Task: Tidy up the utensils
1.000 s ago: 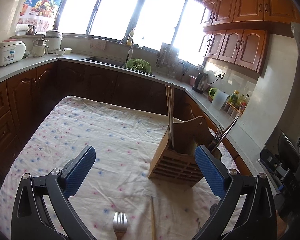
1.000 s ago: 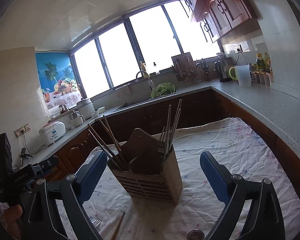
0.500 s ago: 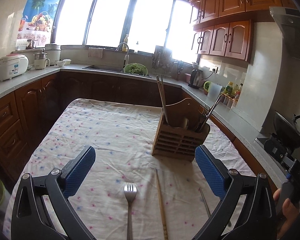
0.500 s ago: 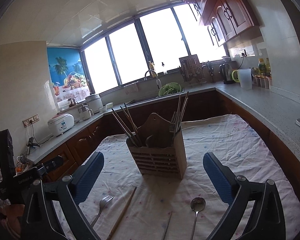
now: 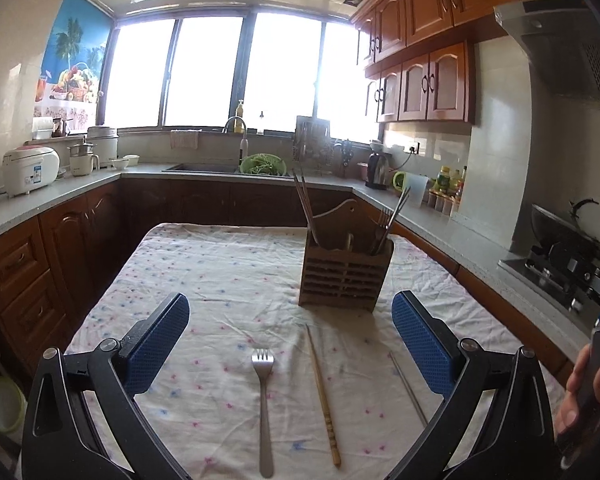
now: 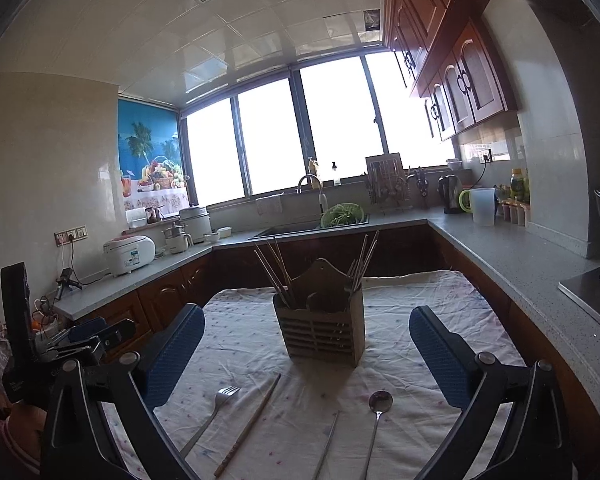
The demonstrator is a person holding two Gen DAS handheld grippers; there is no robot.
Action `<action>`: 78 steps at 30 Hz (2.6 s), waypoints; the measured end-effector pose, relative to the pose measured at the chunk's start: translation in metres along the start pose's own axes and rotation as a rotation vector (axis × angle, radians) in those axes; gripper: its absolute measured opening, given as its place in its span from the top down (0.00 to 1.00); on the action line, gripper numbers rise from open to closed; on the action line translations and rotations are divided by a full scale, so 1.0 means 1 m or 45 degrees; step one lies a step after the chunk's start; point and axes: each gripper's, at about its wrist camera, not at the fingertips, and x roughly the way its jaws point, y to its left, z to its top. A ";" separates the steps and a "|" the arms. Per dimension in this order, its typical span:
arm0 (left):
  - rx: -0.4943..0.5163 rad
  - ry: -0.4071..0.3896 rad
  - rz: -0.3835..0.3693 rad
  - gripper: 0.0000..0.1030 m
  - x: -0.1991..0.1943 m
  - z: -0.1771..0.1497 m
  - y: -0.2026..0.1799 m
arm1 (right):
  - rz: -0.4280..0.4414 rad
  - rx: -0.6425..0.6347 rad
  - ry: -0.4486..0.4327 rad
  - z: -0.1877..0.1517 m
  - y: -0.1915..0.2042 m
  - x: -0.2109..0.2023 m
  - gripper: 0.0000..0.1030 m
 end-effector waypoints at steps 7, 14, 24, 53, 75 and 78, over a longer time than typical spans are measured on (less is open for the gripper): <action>0.071 0.060 0.098 0.00 0.007 -0.058 -0.018 | -0.124 0.019 0.057 -0.079 -0.007 0.000 0.00; 0.068 0.044 0.152 0.00 0.004 -0.070 -0.019 | -0.148 -0.022 0.083 -0.103 -0.002 -0.006 0.00; 0.099 0.082 0.237 0.00 -0.001 -0.080 -0.024 | -0.164 -0.045 0.128 -0.116 0.004 -0.007 0.00; 0.093 0.014 0.274 0.00 -0.025 -0.076 -0.026 | -0.139 -0.076 0.102 -0.116 0.016 -0.021 0.00; 0.057 -0.012 0.196 0.00 -0.025 -0.053 -0.022 | -0.135 -0.114 0.080 -0.098 0.020 -0.021 0.00; 0.028 -0.003 0.137 0.00 -0.021 -0.043 -0.018 | -0.125 -0.119 0.091 -0.088 0.021 -0.017 0.00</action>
